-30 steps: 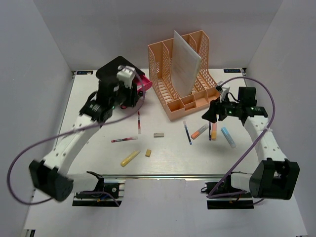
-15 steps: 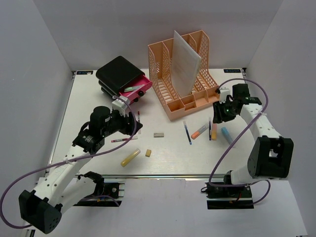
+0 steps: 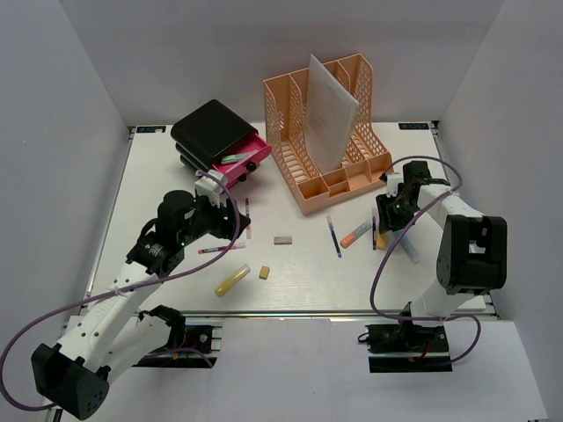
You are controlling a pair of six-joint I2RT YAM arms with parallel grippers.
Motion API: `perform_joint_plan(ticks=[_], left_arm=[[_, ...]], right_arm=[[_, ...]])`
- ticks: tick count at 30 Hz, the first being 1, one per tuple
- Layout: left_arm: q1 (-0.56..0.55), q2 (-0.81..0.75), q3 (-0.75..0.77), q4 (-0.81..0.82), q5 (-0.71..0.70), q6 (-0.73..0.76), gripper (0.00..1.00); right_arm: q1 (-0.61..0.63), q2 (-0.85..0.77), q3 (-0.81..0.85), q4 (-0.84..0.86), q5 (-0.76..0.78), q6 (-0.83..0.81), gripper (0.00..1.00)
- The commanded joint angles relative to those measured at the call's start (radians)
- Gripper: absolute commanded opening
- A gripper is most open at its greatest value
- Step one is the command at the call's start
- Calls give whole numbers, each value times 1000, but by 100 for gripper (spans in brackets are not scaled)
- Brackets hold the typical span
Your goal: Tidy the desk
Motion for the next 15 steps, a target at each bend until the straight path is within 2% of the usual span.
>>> perform_joint_plan(ticks=[1, 15], left_arm=[[4, 2, 15, -10, -14, 0, 76], [4, 13, 15, -13, -25, 6, 76]], right_arm=[[5, 26, 12, 46, 16, 18, 50], [8, 100, 23, 123, 53, 89, 52]])
